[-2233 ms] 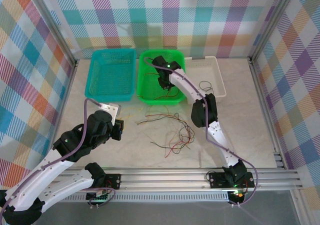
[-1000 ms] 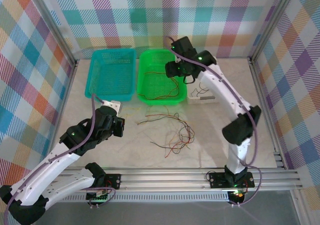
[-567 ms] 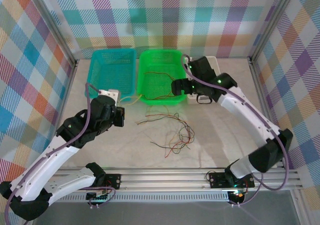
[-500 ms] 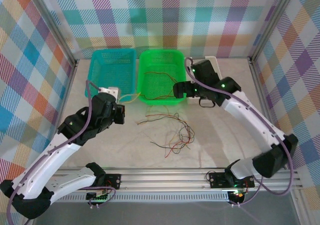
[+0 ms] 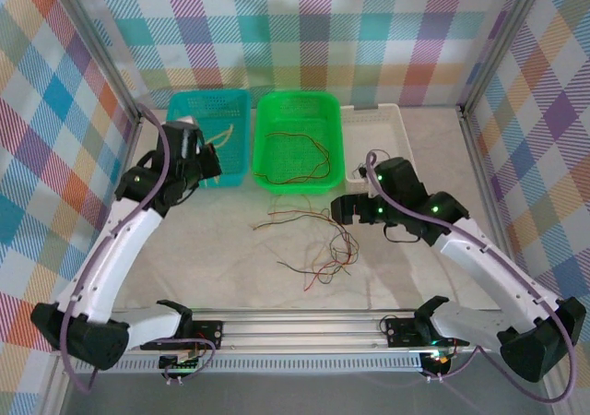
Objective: Untangle the cables
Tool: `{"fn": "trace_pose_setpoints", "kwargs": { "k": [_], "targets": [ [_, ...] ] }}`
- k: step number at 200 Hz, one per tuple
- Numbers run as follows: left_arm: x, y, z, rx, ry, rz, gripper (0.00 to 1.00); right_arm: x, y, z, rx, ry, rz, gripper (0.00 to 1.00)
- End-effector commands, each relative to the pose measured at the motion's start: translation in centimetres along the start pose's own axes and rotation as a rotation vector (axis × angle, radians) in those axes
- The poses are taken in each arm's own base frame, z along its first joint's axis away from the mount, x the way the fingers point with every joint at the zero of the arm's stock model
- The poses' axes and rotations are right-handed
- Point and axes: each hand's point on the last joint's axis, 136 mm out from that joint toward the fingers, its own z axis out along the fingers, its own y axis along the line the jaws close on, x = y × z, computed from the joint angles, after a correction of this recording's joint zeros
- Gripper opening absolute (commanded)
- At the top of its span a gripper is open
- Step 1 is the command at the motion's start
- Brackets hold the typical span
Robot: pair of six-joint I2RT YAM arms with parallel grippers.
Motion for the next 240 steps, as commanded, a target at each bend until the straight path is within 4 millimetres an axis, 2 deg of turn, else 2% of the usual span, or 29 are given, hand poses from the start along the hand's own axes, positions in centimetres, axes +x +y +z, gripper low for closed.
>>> {"fn": "trace_pose_setpoints", "kwargs": {
  "k": [1,51,75,95,123,185,240],
  "targets": [
    [-2.3,1.0,1.8,0.007,-0.021,-0.114,0.00,2.2,1.1,0.9,-0.087,0.047,0.041,1.00],
    [-3.7,4.2,7.5,-0.062,0.037,-0.241,0.00,7.7,-1.3,3.4,-0.055,0.145,0.126,1.00],
    [-4.7,4.8,9.1,-0.073,0.037,-0.267,0.00,9.6,-2.4,4.2,-0.026,0.176,0.146,1.00],
    [-5.5,5.3,10.7,-0.092,0.046,-0.272,0.00,10.6,-2.9,4.6,-0.018,0.188,0.160,1.00],
    [-5.4,6.2,13.6,-0.118,0.090,-0.282,0.00,11.6,-3.3,4.9,-0.007,0.208,0.167,0.99],
    [-3.4,8.0,19.6,-0.197,0.184,-0.256,0.00,14.0,-3.5,6.1,-0.012,0.250,0.181,0.97],
    [-2.0,8.3,22.8,-0.210,0.255,-0.250,0.00,14.8,-3.5,7.4,0.009,0.259,0.181,0.91]
  ]
}}
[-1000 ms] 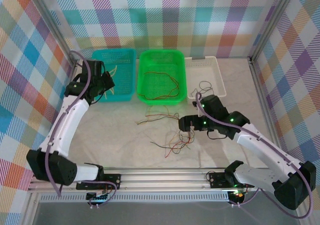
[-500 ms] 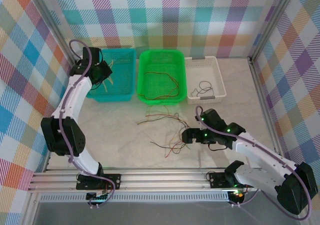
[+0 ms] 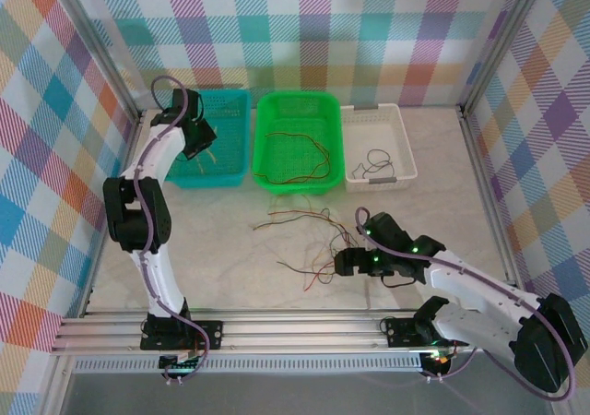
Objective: Untangle the cables
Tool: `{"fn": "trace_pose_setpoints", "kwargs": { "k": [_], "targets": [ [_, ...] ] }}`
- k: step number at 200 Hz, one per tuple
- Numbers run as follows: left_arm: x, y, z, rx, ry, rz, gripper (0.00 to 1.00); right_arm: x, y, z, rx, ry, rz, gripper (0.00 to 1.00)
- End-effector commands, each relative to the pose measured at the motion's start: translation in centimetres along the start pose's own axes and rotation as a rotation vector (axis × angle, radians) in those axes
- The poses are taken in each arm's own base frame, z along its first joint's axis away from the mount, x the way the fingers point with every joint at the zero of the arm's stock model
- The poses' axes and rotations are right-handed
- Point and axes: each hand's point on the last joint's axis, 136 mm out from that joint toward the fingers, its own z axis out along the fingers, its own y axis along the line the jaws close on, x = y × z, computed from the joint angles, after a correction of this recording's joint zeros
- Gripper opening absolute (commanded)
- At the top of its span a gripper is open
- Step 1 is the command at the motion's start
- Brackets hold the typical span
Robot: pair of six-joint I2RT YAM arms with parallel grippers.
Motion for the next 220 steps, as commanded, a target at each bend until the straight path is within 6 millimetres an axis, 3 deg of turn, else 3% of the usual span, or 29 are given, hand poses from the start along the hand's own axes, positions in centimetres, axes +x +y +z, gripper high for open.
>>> {"fn": "trace_pose_setpoints", "kwargs": {
  "k": [1,26,80,105,166,195,220],
  "targets": [
    [-0.7,-0.1,0.0,0.006,0.006,0.011,0.00,-0.3,0.4,0.8,-0.006,-0.017,0.011,0.91],
    [-0.1,-0.1,0.7,0.017,0.031,0.008,0.00,-0.6,0.7,1.7,0.015,-0.015,0.003,0.87],
    [0.8,0.0,0.8,0.030,0.048,0.009,0.38,-2.2,0.6,2.6,0.115,-0.060,-0.005,0.75],
    [0.2,-0.8,-0.7,0.058,0.023,0.008,0.45,-3.0,0.9,2.7,0.107,-0.092,0.015,0.68],
    [-1.4,-3.2,-7.6,0.172,-0.073,-0.010,0.59,-3.9,1.3,3.7,0.119,-0.090,0.024,0.59],
    [-0.1,-5.2,-12.3,0.227,-0.137,0.043,0.69,-4.2,1.4,4.1,0.122,-0.090,0.018,0.55],
    [2.2,-6.5,-16.4,0.282,-0.180,0.088,0.76,-4.8,1.7,4.3,0.120,-0.105,0.003,0.52]
  ]
}}
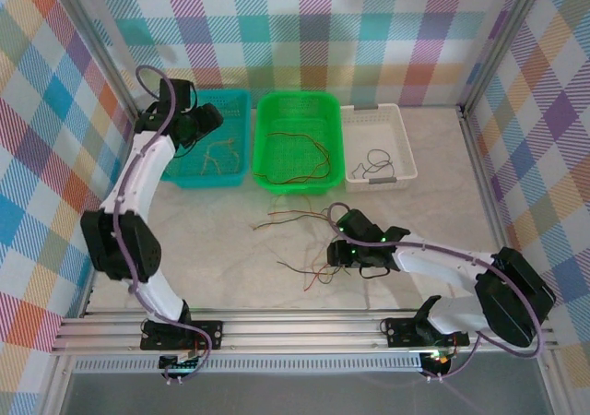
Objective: Untangle the cables
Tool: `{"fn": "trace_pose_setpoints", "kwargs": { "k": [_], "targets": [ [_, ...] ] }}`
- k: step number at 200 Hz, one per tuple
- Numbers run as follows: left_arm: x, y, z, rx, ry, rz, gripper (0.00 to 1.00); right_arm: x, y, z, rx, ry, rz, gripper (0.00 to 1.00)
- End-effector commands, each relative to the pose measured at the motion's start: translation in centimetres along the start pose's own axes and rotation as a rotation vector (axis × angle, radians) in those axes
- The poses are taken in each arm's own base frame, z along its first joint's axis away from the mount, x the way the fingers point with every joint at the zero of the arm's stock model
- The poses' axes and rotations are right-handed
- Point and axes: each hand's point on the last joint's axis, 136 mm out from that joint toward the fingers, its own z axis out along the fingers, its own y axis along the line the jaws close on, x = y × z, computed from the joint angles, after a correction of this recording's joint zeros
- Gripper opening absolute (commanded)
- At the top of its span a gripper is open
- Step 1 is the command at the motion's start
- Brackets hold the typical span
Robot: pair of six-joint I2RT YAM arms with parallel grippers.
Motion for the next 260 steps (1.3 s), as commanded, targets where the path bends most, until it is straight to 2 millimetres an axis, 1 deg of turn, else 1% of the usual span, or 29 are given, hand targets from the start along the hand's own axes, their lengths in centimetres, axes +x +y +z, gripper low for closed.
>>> {"fn": "trace_pose_setpoints", "kwargs": {
  "k": [1,19,28,52,73,88,89,90,91,99,110,121,136,154,161,182,195,197,215,231,249,260],
  "targets": [
    [1.6,-2.4,-3.8,0.059,-0.037,0.045,0.76,-1.7,1.2,-0.1,-0.021,-0.054,-0.012,0.52],
    [3.4,-3.1,-6.4,0.087,-0.057,0.078,0.78,-1.9,1.5,0.3,-0.019,-0.047,-0.021,0.45],
    [4.7,-3.2,-7.2,0.094,-0.051,0.098,0.79,-2.0,1.6,0.6,-0.017,-0.042,-0.027,0.40],
    [8.0,-2.4,-9.5,0.131,-0.030,0.114,0.80,-2.2,1.8,1.0,-0.006,-0.028,-0.040,0.26],
    [11.1,-1.5,-11.4,0.172,-0.009,0.129,0.80,-2.6,2.3,0.3,-0.023,-0.040,-0.053,0.16],
    [13.4,-0.5,-12.4,0.187,0.017,0.150,0.80,-3.1,3.0,-0.8,-0.041,-0.053,-0.070,0.07],
    [13.8,-0.3,-12.1,0.180,0.026,0.152,0.80,-3.1,3.0,-0.9,-0.043,-0.053,-0.073,0.07],
    [13.8,-0.4,-12.4,0.188,0.022,0.154,0.80,-3.2,3.1,-1.1,-0.047,-0.056,-0.075,0.06],
    [14.2,-0.1,-12.1,0.181,0.032,0.156,0.80,-3.3,3.2,-1.2,-0.052,-0.059,-0.076,0.05],
    [15.4,0.3,-12.7,0.200,0.044,0.168,0.80,-3.7,3.9,-2.2,-0.079,-0.075,-0.091,0.00],
    [17.4,1.0,-12.7,0.214,0.081,0.172,0.80,-4.3,4.9,-3.9,-0.129,-0.106,-0.111,0.00],
    [19.3,1.2,-12.6,0.254,0.122,0.173,0.80,-4.7,6.2,-5.6,-0.197,-0.139,-0.139,0.00],
    [21.5,1.5,-12.6,0.301,0.161,0.167,0.79,-5.3,7.9,-8.0,-0.288,-0.180,-0.178,0.00],
    [23.5,0.9,-12.5,0.382,0.197,0.172,0.79,-5.6,9.6,-10.6,-0.367,-0.207,-0.226,0.00],
    [24.2,0.4,-12.7,0.423,0.207,0.177,0.80,-5.8,10.2,-11.6,-0.394,-0.214,-0.243,0.00],
    [26.0,-1.6,-13.0,0.542,0.244,0.191,0.79,-6.0,12.1,-14.2,-0.484,-0.234,-0.294,0.00],
    [27.1,-2.7,-13.3,0.604,0.265,0.204,0.80,-6.0,13.1,-15.4,-0.532,-0.237,-0.324,0.00],
    [27.0,-3.3,-13.5,0.630,0.255,0.204,0.79,-6.1,13.2,-15.6,-0.540,-0.237,-0.329,0.00],
    [28.0,-5.4,-14.7,0.750,0.267,0.221,0.79,-6.1,14.1,-16.6,-0.584,-0.238,-0.349,0.00],
    [28.8,-6.7,-15.8,0.823,0.271,0.244,0.79,-6.1,14.8,-17.2,-0.617,-0.234,-0.364,0.00],
    [29.5,-7.5,-16.5,0.868,0.272,0.273,0.80,-6.0,15.4,-17.7,-0.649,-0.231,-0.379,0.00],
    [30.1,-7.7,-16.6,0.885,0.281,0.282,0.80,-6.0,15.7,-17.9,-0.665,-0.230,-0.382,0.00]
  ]
}}
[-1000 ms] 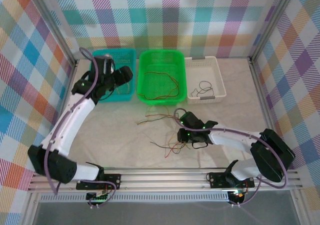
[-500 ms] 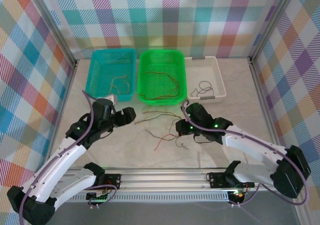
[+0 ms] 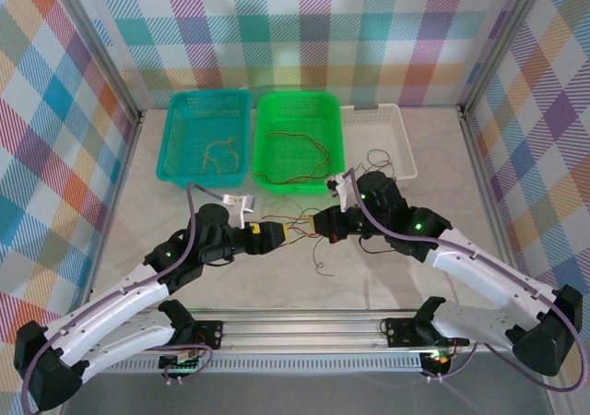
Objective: Untangle the cables
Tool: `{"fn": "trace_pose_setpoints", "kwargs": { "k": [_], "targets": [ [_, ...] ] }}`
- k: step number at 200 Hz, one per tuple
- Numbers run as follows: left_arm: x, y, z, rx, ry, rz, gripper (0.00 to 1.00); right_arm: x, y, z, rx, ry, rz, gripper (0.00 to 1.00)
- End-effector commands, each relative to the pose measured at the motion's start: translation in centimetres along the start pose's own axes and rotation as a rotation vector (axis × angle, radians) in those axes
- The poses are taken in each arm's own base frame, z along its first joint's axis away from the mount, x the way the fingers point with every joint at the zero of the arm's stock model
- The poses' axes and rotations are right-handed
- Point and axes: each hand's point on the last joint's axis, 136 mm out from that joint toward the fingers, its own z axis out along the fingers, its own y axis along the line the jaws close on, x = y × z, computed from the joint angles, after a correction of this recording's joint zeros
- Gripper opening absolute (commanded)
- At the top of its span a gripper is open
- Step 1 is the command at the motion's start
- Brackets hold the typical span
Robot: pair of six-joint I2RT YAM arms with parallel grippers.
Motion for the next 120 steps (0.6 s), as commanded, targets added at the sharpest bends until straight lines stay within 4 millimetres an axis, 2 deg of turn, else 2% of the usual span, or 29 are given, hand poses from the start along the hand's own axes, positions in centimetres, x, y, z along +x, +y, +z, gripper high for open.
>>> {"fn": "trace_pose_setpoints", "kwargs": {
  "k": [1,33,62,96,120],
  "targets": [
    [-0.1,-2.7,0.4,0.127,-0.022,0.042,0.80,-0.7,2.4,-0.5,-0.094,0.003,-0.048,0.00],
    [1.5,-2.7,1.4,0.145,0.026,0.062,0.75,-1.0,2.9,-0.6,-0.116,0.003,-0.051,0.00],
    [3.3,-2.8,2.1,0.156,0.080,0.095,0.56,-1.8,3.1,-1.1,-0.105,-0.025,-0.056,0.00],
    [4.5,-2.8,2.7,0.153,0.127,0.121,0.54,-2.5,3.7,-1.4,-0.126,-0.042,-0.058,0.00],
    [5.0,-2.9,3.0,0.148,0.136,0.138,0.40,-2.7,4.2,-1.6,-0.140,-0.046,-0.057,0.00]
  ]
}}
